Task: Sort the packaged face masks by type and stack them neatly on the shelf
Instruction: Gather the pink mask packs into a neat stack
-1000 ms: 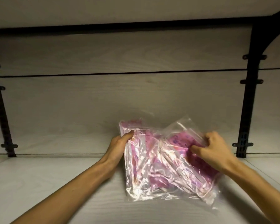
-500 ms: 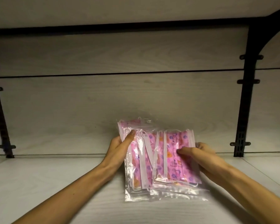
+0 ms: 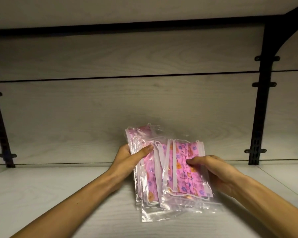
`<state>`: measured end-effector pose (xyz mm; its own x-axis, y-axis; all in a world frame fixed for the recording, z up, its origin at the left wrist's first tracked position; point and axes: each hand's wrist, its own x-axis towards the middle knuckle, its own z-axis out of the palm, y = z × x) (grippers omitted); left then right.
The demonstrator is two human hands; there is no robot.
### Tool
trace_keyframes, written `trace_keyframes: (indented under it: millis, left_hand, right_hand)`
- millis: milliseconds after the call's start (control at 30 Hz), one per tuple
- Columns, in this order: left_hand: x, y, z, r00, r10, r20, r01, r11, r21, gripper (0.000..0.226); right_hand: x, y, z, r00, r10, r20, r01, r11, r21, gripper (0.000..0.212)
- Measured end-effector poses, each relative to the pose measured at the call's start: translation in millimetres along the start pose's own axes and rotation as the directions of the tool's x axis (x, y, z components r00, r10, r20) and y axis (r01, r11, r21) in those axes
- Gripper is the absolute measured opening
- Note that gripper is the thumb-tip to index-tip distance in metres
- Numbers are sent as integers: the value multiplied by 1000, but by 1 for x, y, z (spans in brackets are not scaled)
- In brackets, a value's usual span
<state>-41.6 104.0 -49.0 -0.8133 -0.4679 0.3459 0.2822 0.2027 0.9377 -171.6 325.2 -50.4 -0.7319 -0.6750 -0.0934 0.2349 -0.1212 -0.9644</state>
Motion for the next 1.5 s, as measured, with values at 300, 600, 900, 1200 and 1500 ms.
trace_keyframes:
  millis: [300,600,900,1200,1500]
  left_hand:
    - [4,4,1,992,-116,46,116,993,6,42]
    - [10,3,-6,989,-146,-11,146,989,36,41]
    - [12,3,-10,973,-222,57,213,967,140,43]
    - [11,-6,-7,935,-353,27,351,935,47,38]
    - [11,-8,-3,928,-333,166,333,942,25,39]
  right_hand:
    - [-6,-4,-3,999,-46,-26,44,996,-77,7]
    - [-1,-15,-16,962,-216,-169,108,865,-489,17]
    - [-9,-64,-7,970,-220,105,178,343,-922,19]
    - [-10,-42,25,928,-183,324,349,127,-929,31]
    - [-15,-30,-22,939,-312,147,302,540,-786,19]
